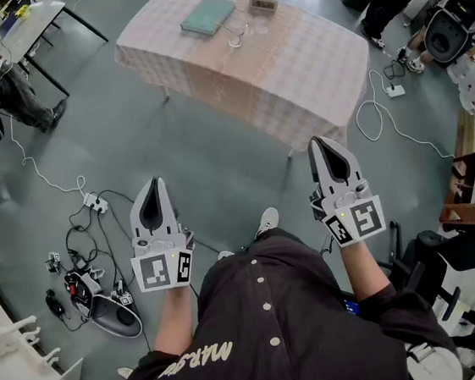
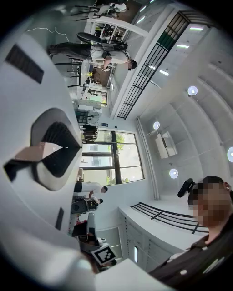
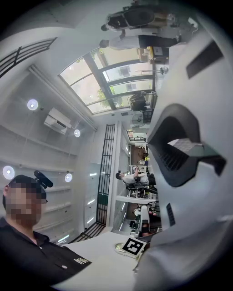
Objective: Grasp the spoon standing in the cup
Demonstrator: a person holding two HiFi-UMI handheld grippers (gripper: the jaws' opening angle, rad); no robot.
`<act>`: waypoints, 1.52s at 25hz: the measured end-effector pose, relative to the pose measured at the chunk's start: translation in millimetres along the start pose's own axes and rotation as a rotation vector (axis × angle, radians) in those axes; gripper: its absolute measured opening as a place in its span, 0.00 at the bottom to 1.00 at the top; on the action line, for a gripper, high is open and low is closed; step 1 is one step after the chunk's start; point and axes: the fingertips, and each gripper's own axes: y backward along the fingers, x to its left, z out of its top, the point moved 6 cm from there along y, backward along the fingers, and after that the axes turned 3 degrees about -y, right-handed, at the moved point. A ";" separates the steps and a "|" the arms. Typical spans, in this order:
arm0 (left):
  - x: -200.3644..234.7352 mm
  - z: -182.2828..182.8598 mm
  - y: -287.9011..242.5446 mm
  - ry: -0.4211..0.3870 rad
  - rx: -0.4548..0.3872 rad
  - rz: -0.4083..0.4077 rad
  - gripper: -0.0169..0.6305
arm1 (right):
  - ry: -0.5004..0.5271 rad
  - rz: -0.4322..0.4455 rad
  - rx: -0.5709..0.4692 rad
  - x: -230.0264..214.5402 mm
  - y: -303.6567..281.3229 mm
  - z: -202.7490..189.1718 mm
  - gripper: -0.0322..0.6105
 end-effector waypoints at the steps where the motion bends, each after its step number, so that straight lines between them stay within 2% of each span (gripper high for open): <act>1: -0.6 -1.3 -0.5 0.000 0.002 0.000 0.04 | 0.001 0.000 -0.001 -0.6 -0.2 -1.0 0.05; 8: -1.4 -5.4 -0.3 0.000 0.013 0.004 0.04 | -0.063 -0.012 -0.016 -4.3 1.7 -5.5 0.04; 12: -4.2 -6.8 -1.4 -0.002 0.017 0.005 0.04 | -0.047 -0.010 -0.025 -6.5 4.4 -6.3 0.04; 15: -6.3 -7.5 -3.0 0.002 0.020 0.003 0.04 | -0.049 -0.002 -0.019 -8.8 4.5 -7.0 0.12; 24: -18.7 -11.2 -13.4 0.005 0.027 -0.009 0.04 | -0.052 0.005 -0.006 -19.8 6.2 -10.7 0.24; 29: -25.7 -11.0 -25.9 -0.021 0.023 0.013 0.04 | -0.057 0.021 0.004 -33.5 -0.7 -13.9 0.37; 38: -60.3 -11.9 -63.6 0.002 0.025 0.043 0.04 | -0.065 0.048 0.008 -81.6 -10.7 -14.7 0.42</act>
